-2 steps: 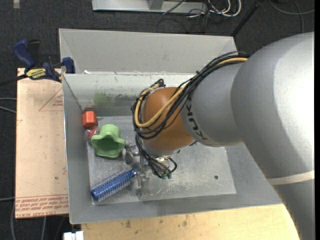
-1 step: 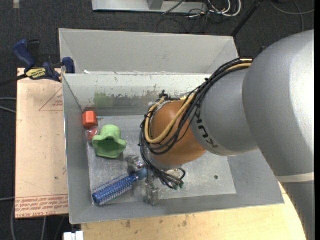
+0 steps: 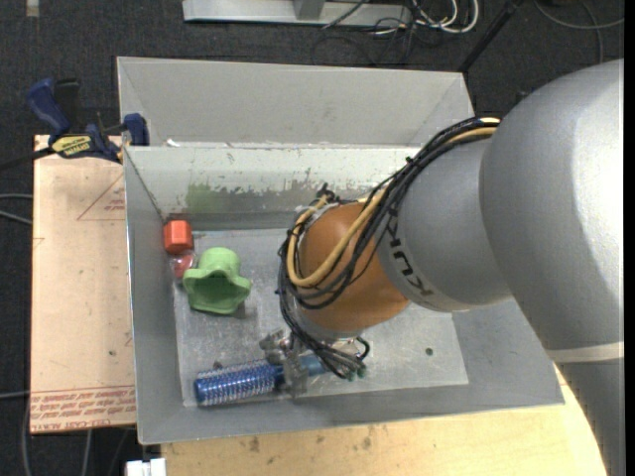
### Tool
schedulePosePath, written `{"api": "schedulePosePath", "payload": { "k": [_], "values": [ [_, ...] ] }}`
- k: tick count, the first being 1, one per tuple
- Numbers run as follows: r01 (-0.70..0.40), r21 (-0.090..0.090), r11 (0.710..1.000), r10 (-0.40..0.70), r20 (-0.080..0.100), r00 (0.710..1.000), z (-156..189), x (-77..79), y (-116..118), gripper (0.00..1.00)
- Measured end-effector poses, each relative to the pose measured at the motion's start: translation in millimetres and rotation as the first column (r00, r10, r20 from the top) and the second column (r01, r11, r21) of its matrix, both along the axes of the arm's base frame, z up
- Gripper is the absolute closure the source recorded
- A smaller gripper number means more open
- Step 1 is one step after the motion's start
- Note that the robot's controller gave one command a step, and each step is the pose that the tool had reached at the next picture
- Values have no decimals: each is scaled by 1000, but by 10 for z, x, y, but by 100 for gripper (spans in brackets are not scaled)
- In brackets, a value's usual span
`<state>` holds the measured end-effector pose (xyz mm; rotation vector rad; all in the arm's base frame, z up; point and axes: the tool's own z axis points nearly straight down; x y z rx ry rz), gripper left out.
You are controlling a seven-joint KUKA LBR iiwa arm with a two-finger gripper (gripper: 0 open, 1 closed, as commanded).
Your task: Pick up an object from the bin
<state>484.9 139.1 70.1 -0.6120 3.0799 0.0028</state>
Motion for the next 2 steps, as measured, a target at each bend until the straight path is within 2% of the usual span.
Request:
{"api": "schedulePosePath", "payload": {
  "k": [1,2],
  "values": [
    [42,2,999,-42,7,999,1039,197,267,100],
    [44,2,999,-44,11,999,1984,535,213,100]
  ]
}}
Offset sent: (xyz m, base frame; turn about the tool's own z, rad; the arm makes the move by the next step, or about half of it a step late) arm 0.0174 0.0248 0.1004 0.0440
